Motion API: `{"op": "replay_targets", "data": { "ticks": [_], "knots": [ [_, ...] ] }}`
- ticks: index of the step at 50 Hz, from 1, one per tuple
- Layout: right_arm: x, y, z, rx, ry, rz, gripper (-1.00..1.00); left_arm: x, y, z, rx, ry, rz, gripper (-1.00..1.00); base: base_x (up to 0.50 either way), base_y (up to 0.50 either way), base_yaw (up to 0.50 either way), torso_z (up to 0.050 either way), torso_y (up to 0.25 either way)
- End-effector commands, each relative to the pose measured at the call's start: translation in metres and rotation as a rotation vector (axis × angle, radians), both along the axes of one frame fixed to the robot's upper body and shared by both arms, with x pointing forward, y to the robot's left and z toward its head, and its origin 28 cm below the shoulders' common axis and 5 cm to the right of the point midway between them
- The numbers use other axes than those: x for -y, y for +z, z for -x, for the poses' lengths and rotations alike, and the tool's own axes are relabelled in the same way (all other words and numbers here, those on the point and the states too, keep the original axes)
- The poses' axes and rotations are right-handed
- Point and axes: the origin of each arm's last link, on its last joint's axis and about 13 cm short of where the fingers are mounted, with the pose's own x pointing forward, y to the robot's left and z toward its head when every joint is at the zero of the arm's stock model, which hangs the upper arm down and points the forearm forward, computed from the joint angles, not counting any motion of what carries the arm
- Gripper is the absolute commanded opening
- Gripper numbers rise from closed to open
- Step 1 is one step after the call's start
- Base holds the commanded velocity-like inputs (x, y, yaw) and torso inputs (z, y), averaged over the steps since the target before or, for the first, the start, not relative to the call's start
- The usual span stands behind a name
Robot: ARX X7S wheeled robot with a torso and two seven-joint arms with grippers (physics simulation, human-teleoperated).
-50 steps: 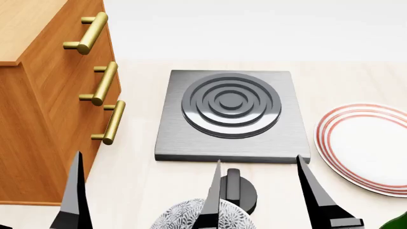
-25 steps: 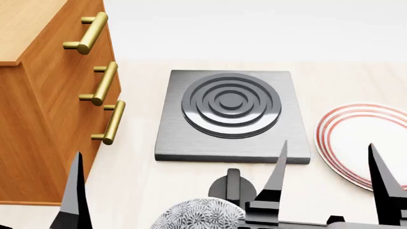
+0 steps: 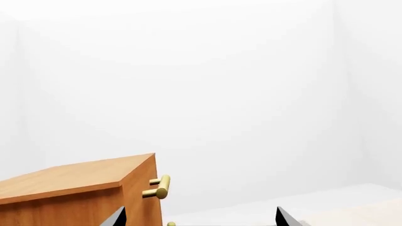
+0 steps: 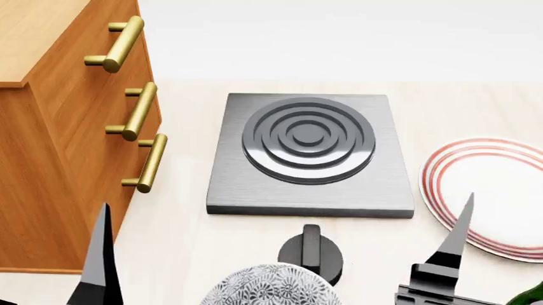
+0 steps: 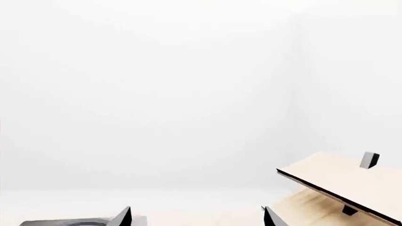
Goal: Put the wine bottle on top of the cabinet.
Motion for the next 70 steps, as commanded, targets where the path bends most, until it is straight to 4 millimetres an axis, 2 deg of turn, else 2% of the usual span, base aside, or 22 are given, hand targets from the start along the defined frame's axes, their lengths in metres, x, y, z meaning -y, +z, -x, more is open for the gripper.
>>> {"op": "replay_targets", "data": {
  "ticks": [1, 36, 70],
  "knots": [
    [0.017, -0.006, 0.007, -0.007, -0.086, -0.011, 1.0, -0.001, 0.001, -0.001, 0.008, 0.0, 0.002, 1.0, 0.0, 0.0, 0.0, 0.0, 0.0],
    [0.027, -0.046, 0.006, -0.106, -0.129, -0.048, 1.0, -0.001, -0.002, -0.003, -0.001, 0.003, -0.003, 1.0, 0.0, 0.0, 0.0, 0.0, 0.0],
    [0.034, -0.049, -0.011, -0.143, -0.133, -0.046, 1.0, -0.002, -0.003, -0.004, -0.004, 0.005, -0.002, 1.0, 0.0, 0.0, 0.0, 0.0, 0.0]
  ]
}}
